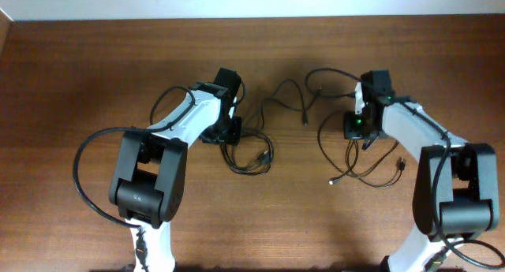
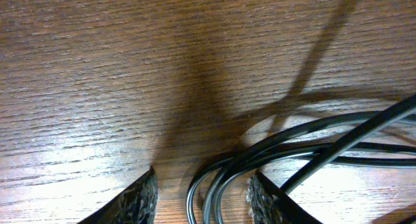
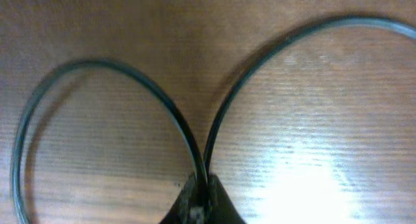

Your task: Untangle cables

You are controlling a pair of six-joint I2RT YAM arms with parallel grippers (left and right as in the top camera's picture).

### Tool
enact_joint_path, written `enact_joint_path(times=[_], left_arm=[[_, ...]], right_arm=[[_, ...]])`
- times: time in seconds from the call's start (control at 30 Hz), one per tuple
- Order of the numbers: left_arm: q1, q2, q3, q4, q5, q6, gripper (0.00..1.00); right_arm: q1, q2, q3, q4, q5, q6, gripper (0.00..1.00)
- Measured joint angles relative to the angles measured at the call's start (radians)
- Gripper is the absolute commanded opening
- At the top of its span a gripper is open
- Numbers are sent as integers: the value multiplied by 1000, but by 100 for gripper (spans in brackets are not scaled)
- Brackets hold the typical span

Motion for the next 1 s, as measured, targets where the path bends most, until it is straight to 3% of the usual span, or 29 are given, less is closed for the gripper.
enact_joint_path(times=[0.13,0.23,0.5,0.6,0.63,0.67,0.77,0.83,1.0], left_arm=[[0,0,0,5,0,0,48],[0,0,0,7,-2,0,48],[-1,0,0,8,-3,0,48],[-1,0,0,9,-3,0,48],[-1,0,0,9,-3,0,48],[-1,0,0,9,-3,0,48],[-1,0,0,9,-3,0,48],[-1,0,0,9,-3,0,48],[-2,0,0,9,-3,0,48]], right_arm=[[-42,9,317,-168,33,-52,4],[-64,7,504,-193,122,-69,4],[-129,55,500,-183,216,-77,4],[-159,118,494,-201,236,-74,10],[-166,134,493,-211,240,-73,22],[-167,137,493,-214,241,-74,58],[-167,138,493,-214,245,-68,86],[-167,138,493,-220,243,-63,98],[-167,138,492,-326,35,-67,99]])
